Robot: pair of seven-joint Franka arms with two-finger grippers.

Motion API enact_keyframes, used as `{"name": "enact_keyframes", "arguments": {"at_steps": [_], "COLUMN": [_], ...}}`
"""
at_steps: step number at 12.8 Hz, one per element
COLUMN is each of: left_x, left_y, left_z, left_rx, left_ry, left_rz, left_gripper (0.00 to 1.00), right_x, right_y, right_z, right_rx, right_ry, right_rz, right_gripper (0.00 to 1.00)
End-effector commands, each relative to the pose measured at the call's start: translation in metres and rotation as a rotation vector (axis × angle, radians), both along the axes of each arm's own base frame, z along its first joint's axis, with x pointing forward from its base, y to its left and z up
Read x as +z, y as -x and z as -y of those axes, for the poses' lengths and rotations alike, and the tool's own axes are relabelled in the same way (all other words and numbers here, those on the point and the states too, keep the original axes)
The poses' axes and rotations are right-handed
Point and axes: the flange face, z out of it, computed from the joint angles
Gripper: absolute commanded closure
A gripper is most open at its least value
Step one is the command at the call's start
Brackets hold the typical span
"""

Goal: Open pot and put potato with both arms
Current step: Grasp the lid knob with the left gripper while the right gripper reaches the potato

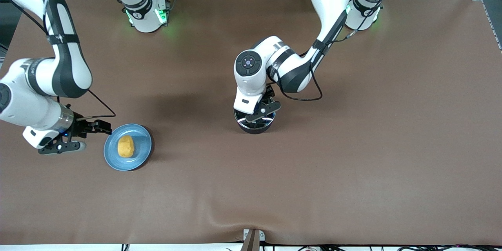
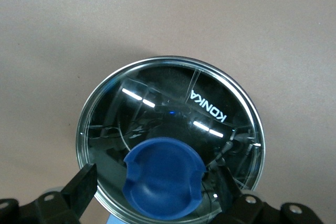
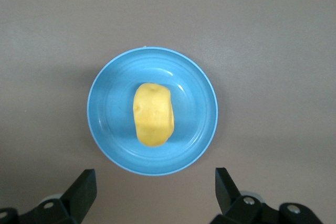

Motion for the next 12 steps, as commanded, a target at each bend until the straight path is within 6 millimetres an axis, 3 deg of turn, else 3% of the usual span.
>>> {"name": "enact_keyframes", "arguments": {"at_steps": [1,5,7,9,10,12], "left_x": [0.0,-0.004,-0.003,-0.001,0.004,0.018], "left_y": [0.001,0.003,0.002,0.001,0.0,-0.002], "left_z": [0.004,0.006,0.006,0.005,0.005,0.004], "left_rx": [0.011,0.026,0.039,0.041,0.021,-0.014], "left_ry": [-0.004,0.015,0.028,0.03,0.032,0.04], "left_rz": [0.016,-0.006,-0.02,-0.017,-0.009,0.013], "left_gripper": [0.09,0.15,0.39,0.9,1.0,1.0], "right_x": [-0.022,-0.066,-0.08,-0.091,-0.096,-0.108], "right_y": [-0.004,-0.003,-0.005,-0.006,-0.007,-0.007], "right_z": [-0.002,-0.01,-0.012,-0.013,-0.013,-0.013], "right_rx": [0.01,0.015,0.013,0.011,0.008,0.005], "right_ry": [-0.013,-0.006,-0.01,-0.01,-0.011,-0.01], "right_rz": [-0.001,0.038,0.042,0.045,0.052,0.057], "right_gripper": [0.0,0.0,0.0,0.0,0.0,0.0]}}
